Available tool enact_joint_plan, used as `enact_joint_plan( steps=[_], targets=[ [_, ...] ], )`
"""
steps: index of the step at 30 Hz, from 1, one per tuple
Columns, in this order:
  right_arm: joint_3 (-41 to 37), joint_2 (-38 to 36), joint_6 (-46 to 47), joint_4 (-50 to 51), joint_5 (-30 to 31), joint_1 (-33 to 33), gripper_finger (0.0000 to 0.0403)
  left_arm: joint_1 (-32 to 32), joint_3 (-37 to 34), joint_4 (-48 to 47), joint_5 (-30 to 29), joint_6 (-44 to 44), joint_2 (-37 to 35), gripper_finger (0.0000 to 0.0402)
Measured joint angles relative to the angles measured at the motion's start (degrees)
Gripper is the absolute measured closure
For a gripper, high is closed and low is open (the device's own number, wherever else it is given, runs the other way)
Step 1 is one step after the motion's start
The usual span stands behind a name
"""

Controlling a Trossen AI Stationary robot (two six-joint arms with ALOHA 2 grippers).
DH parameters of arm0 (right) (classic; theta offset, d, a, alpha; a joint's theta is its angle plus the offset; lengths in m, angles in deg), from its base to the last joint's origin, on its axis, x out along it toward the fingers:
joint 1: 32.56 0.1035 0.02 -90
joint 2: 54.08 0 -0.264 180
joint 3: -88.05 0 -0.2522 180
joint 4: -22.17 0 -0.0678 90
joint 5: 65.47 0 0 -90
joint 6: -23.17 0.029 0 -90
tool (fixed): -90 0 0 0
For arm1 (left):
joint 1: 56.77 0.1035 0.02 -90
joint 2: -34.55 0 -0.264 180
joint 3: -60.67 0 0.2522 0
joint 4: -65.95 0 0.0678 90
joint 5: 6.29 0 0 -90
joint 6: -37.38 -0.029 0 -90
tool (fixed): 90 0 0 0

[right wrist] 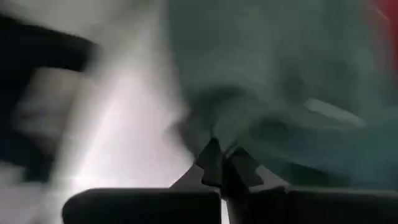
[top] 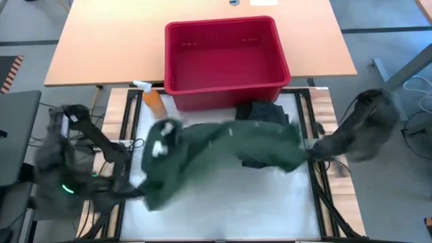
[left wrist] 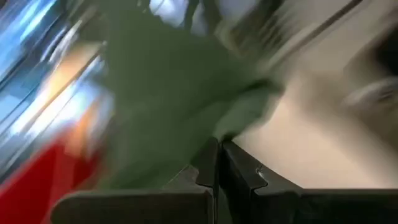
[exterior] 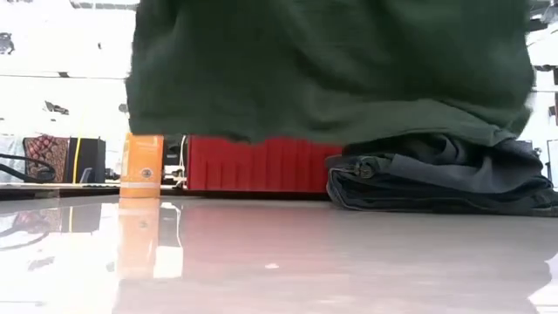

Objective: Fold Laundry from Bin
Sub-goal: Fold the green button down shirt

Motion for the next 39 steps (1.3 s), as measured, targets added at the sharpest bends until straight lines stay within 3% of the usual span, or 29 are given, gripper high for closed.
enact_joint_plan(
  steps=[4,6,9,14,17,22,24,26,27,29,34,39],
  targets=[
    [-6.6,1.7,28.7,18.3,11.1,-0.7,0.0383,2.6,-5.8,-16.0,-11.9,22.5,1.1,0.0401],
    [-8.9,-0.7,31.5,16.9,11.1,-1.7,0.0379,3.9,-7.2,-19.4,-11.9,28.0,1.1,0.0401],
    [-9.8,-2.5,31.3,14.3,12.4,-2.2,0.0381,4.8,-7.4,-20.4,-15.6,28.5,0.9,0.0401],
    [-8.7,-0.7,25.0,15.2,21.8,-3.7,0.0386,5.0,-6.0,-20.2,-21.0,26.1,0.9,0.0401],
    [-6.5,-0.7,23.3,17.3,30.8,-5.0,0.0386,4.5,-4.2,-21.4,-25.6,26.1,0.4,0.0401],
    [4.2,-0.1,13.5,11.6,41.9,-8.3,0.0386,5.4,1.6,-21.1,-34.3,24.6,0.1,0.0401],
    [8.5,0.7,0.9,1.9,40.7,-7.8,0.0386,5.0,3.6,-18.8,-36.6,20.9,0.0,0.0401],
    [8.9,2.1,-12.5,-4.0,32.8,-5.6,0.0386,4.3,4.5,-16.1,-36.8,17.0,0.0,0.0401],
    [7.8,3.1,-15.5,-2.3,29.9,-4.5,0.0386,3.9,4.6,-15.7,-36.6,16.0,0.0,0.0401],
    [5.1,4.7,-15.6,6.8,31.3,-3.9,0.0386,3.3,4.6,-16.2,-36.0,15.6,0.1,0.0401],
    [4.2,11.4,-14.3,16.4,43.1,-9.2,0.0385,3.9,4.6,-17.5,-35.8,16.7,0.5,0.0401],
    [5.6,11.7,-18.0,17.5,41.6,-11.4,0.0378,4.2,4.6,-17.5,-35.9,16.8,0.5,0.0401]
  ],
)
